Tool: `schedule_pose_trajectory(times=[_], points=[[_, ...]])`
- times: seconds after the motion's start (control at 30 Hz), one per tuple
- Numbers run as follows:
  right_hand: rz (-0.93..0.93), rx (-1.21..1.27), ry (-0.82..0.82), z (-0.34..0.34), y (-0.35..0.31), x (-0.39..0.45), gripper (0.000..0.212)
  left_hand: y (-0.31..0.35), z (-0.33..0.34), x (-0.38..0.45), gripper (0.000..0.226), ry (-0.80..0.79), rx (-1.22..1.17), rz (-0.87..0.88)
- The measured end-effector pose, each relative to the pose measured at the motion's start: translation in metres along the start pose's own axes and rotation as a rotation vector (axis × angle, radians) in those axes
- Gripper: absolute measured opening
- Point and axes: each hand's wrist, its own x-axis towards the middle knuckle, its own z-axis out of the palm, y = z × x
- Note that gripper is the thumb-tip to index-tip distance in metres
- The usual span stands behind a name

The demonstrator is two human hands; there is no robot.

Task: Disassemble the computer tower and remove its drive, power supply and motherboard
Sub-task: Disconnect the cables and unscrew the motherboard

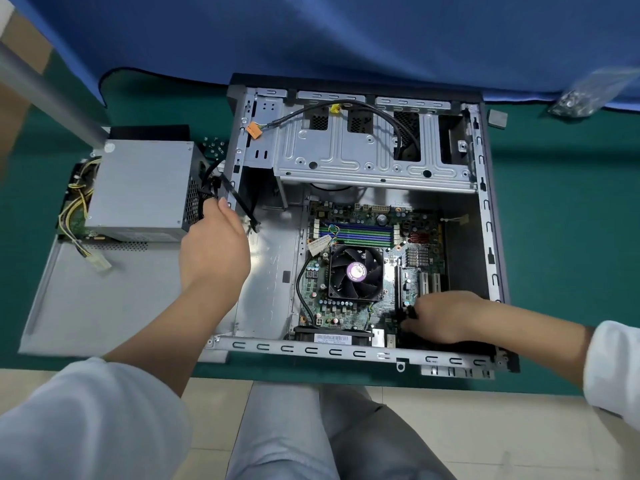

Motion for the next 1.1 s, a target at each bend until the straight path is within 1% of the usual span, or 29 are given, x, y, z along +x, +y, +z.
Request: schedule_pose_trajectory(times=[0.07, 0.1, 0.13, 0.2, 0.27, 0.3, 0.37, 0.47, 0.53, 0.57, 0.63, 0.7, 0.77, 0.83, 0.9, 0.97, 1.03, 1.1], points=[[-0.042, -0.012, -0.049, 0.000, 0.001, -0.001, 0.042, 0.001, 0.000, 0.000, 0.036, -0.005, 0.000, -0.003], [-0.077, -0.079, -0.031, 0.001, 0.002, -0.002, 0.039, 0.001, 0.000, 0.000, 0.036, -0.005, -0.002, -0.003], [-0.132, -0.189, 0.018, 0.001, 0.002, -0.005, 0.033, 0.001, 0.000, 0.000, 0.036, -0.003, -0.005, 0.000], [-0.289, -0.499, 0.162, 0.002, 0.000, -0.009, 0.017, 0.001, 0.000, 0.000, 0.036, 0.000, -0.009, 0.004], [-0.470, -0.779, 0.240, 0.001, -0.002, -0.012, 0.019, 0.002, -0.001, 0.000, 0.036, 0.008, -0.007, -0.001], [-0.521, -0.877, 0.257, -0.001, -0.003, -0.012, 0.020, 0.002, -0.001, 0.000, 0.037, 0.009, -0.004, -0.005], [-0.549, -0.928, 0.284, -0.006, -0.002, -0.012, 0.021, 0.002, -0.002, 0.000, 0.037, 0.007, -0.003, -0.009], [-0.463, -0.775, 0.281, -0.007, 0.001, -0.009, 0.018, 0.002, -0.002, 0.000, 0.037, 0.001, -0.003, -0.011], [-0.349, -0.675, 0.309, 0.000, 0.002, -0.005, 0.033, 0.003, -0.002, 0.000, 0.036, -0.003, -0.006, -0.013], [-0.290, -0.673, 0.319, 0.003, 0.002, -0.003, 0.037, 0.003, -0.002, -0.001, 0.036, -0.001, -0.006, -0.013], [-0.208, -0.684, 0.334, 0.008, 0.002, -0.001, 0.033, 0.003, -0.002, -0.001, 0.037, 0.002, -0.003, -0.014], [-0.212, -0.587, 0.329, 0.008, 0.006, -0.001, 0.029, 0.003, -0.002, -0.001, 0.038, 0.005, -0.006, -0.015], [-0.265, -0.463, 0.321, 0.007, 0.010, 0.001, 0.019, 0.004, -0.002, -0.001, 0.038, 0.003, -0.006, -0.017], [-0.329, -0.350, 0.361, 0.009, 0.010, 0.002, 0.010, 0.005, -0.002, 0.000, 0.038, 0.001, -0.004, -0.021], [-0.361, -0.203, 0.403, 0.012, 0.009, 0.003, 0.005, 0.004, -0.002, 0.000, 0.038, -0.001, -0.006, -0.023], [-0.362, -0.039, 0.382, 0.012, 0.008, 0.004, 0.012, 0.004, -0.002, 0.000, 0.038, -0.003, -0.006, -0.025], [-0.341, 0.093, 0.304, 0.011, 0.008, 0.003, 0.019, 0.004, -0.003, 0.000, 0.039, -0.008, -0.005, -0.024], [-0.296, 0.117, 0.269, 0.011, 0.007, 0.002, 0.025, 0.004, -0.003, 0.000, 0.039, -0.011, -0.009, -0.022]])
